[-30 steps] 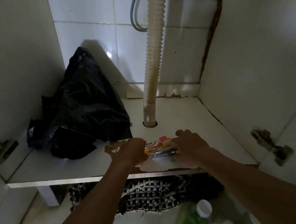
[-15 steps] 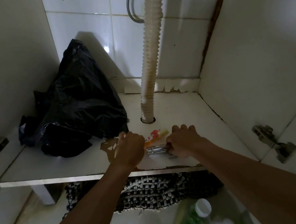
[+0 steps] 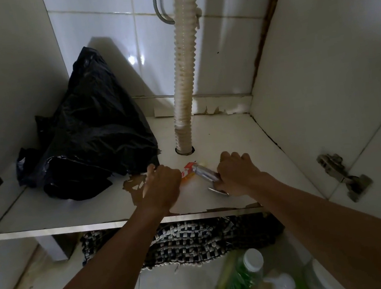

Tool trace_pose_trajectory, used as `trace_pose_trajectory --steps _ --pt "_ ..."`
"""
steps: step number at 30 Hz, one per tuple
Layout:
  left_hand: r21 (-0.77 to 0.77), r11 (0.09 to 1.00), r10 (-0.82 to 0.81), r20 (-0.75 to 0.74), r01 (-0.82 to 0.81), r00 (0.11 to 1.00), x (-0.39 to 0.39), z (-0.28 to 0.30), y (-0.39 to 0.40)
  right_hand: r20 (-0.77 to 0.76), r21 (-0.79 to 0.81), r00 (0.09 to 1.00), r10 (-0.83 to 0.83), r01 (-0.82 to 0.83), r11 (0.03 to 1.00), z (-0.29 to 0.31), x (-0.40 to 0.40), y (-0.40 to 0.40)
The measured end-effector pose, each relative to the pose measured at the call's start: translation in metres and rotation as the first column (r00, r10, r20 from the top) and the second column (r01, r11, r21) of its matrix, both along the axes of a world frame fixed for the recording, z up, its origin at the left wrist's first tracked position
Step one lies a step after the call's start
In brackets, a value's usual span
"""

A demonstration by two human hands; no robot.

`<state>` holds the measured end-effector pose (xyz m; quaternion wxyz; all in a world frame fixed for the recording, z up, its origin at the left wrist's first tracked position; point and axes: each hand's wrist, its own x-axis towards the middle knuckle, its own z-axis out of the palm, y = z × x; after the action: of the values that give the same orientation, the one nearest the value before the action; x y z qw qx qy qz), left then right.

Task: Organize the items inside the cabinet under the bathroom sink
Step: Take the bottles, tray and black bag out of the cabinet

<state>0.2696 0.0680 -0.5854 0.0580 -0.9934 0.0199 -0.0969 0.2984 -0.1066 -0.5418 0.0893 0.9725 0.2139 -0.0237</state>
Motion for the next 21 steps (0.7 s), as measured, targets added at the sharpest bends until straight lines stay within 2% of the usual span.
trace_pose_trajectory --steps 4,7,10,12,15,17,21 --pt "-0.060 0.998 0.006 -0.016 -0.007 1.000 -0.003 0.009 -0.004 -0.036 0.228 0.986 -0.162 0.166 0.960 0.004 -0.014 -0.019" --pt "-0.105 0.994 0.006 -0.005 -0.006 1.000 -0.006 0.021 -0.016 -0.118 0.445 0.965 -0.233 0.261 0.857 -0.005 -0.033 -0.042" --pt "-0.146 0.988 0.048 0.021 -0.045 0.999 -0.011 0.039 -0.029 -0.082 0.640 0.973 -0.217 0.218 0.737 -0.003 -0.049 -0.056" --pt "-0.244 0.966 0.092 0.010 -0.086 0.996 -0.020 0.047 -0.033 -0.096 0.736 0.975 -0.199 0.204 0.645 0.007 -0.052 -0.057" --pt "-0.461 0.869 0.199 -0.003 -0.178 0.980 -0.045 0.061 -0.032 -0.170 0.778 0.974 -0.151 0.227 0.586 0.027 -0.050 -0.046" --pt "-0.530 0.809 0.280 -0.036 -0.255 0.959 -0.069 0.075 -0.026 -0.201 0.802 0.975 -0.097 0.221 0.555 0.041 -0.053 -0.032" --pt "-0.619 0.666 0.414 -0.158 -0.416 0.897 -0.117 0.099 -0.011 -0.314 0.888 0.948 0.048 0.276 0.368 0.056 -0.071 -0.008"
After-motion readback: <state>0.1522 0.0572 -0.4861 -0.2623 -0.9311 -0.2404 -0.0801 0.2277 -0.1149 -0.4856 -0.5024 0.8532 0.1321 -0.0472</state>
